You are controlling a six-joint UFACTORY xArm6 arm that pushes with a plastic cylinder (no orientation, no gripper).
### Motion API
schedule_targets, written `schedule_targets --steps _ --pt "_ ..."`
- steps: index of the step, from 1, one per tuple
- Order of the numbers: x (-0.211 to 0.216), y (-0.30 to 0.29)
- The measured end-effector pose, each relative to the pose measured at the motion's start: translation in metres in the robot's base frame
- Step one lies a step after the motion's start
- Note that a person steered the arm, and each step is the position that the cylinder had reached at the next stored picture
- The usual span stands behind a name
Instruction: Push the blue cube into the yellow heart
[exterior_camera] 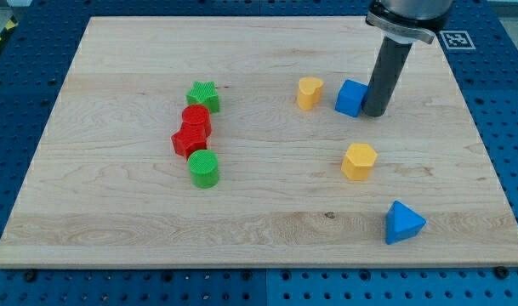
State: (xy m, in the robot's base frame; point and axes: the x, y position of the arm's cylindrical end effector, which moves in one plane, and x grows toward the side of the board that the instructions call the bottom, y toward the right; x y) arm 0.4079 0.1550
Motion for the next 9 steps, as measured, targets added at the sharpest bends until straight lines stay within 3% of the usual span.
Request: schedule_targets --steps 3,7,8,9 --pt "-0.029 0.008" --pt "-0.033 -0.015" --pt "-0.026 0.015" --pt "0.010 0.066"
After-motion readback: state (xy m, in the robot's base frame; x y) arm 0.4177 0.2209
